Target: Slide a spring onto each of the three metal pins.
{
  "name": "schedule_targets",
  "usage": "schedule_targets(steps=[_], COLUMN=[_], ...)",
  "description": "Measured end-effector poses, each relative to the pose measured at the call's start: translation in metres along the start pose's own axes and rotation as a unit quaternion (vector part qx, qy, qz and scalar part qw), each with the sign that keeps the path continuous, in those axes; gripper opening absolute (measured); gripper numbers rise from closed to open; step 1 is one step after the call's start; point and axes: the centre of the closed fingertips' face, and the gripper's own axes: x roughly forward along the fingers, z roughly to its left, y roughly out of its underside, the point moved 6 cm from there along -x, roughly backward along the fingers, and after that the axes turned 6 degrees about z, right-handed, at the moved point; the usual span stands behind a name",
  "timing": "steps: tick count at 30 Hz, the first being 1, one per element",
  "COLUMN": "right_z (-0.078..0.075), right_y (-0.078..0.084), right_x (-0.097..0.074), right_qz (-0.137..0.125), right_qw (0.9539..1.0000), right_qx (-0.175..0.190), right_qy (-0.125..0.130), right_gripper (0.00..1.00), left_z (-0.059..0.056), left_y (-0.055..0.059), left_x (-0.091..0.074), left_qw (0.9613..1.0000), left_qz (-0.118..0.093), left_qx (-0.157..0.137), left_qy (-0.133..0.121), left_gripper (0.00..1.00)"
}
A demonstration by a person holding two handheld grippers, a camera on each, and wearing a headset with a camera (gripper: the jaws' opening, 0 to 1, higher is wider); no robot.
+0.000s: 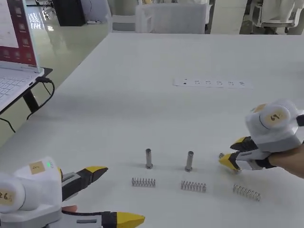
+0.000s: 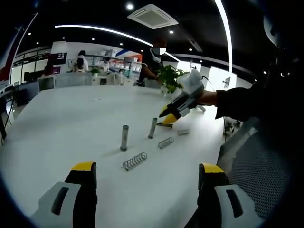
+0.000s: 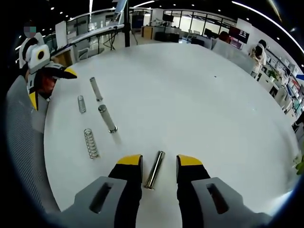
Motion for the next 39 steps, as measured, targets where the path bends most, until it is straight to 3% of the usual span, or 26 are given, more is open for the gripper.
schedule_targets(steps=[16, 39], right_z=[-0.001, -0.002], right_y=[-0.001, -0.002], right_x=[0.011, 0.019], right_qz=[0.032, 0.054], right_qw=[0.9994, 0.9983], right_qx=[0.009, 0.020], right_qy=[-0.001, -0.001], right_gripper=[0.16, 0.10], left_z=[0.001, 0.001], left_y=[-0.001, -0.001], left_x=[0.000, -0.001], left_qw=[1.0000, 1.0000], left_qz=[-0.002, -0.004], left_qx=[-0.001, 0.002], left_qy=[-0.002, -0.003], left_gripper=[0.85, 0.86])
